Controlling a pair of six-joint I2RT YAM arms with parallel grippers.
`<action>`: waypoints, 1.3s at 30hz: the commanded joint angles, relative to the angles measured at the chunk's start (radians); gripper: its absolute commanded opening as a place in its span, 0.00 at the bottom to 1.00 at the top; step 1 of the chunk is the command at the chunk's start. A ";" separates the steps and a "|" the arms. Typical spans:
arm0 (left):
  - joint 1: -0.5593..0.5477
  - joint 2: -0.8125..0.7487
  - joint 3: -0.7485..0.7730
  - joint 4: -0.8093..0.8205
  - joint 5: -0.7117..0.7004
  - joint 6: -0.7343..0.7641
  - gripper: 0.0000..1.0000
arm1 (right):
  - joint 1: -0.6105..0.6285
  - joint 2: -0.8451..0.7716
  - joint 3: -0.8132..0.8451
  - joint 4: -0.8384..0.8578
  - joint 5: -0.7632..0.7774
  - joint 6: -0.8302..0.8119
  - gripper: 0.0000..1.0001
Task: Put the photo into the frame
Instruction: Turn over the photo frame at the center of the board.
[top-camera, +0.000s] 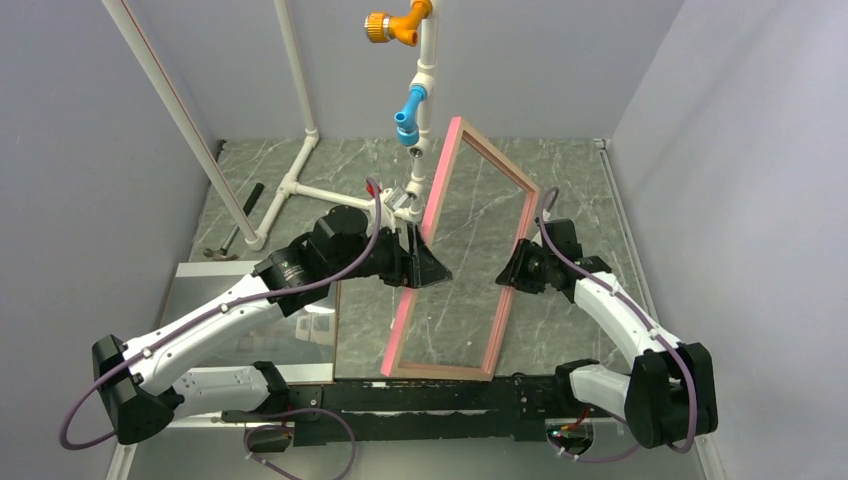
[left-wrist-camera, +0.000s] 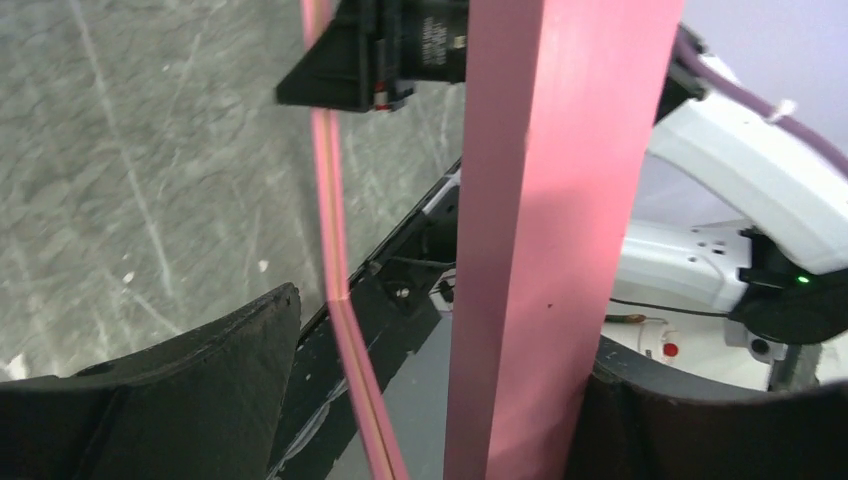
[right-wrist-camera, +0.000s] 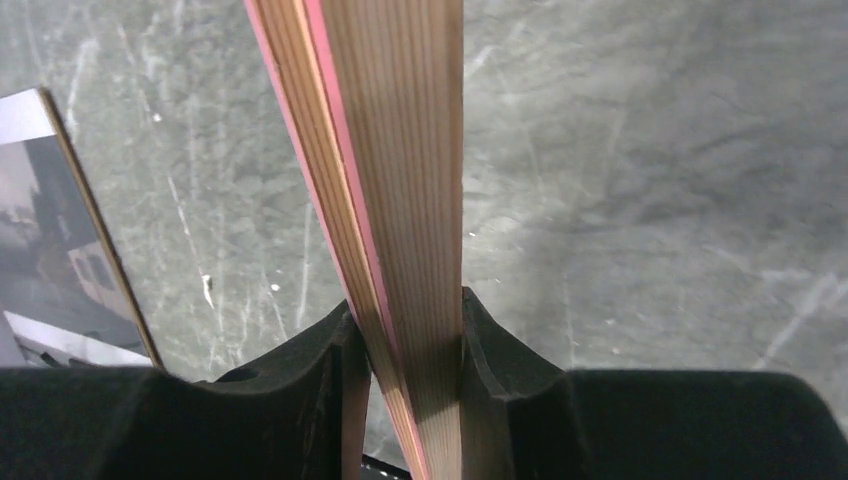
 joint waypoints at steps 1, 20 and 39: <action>-0.002 0.033 -0.009 -0.123 -0.054 0.065 0.79 | -0.053 -0.048 0.046 -0.057 0.012 0.051 0.00; -0.004 0.161 0.020 -0.414 -0.272 0.212 0.73 | -0.212 0.000 0.070 -0.125 0.015 -0.007 0.00; -0.022 0.346 -0.012 -0.324 -0.188 0.261 0.03 | -0.284 0.070 0.087 -0.126 -0.003 -0.035 0.00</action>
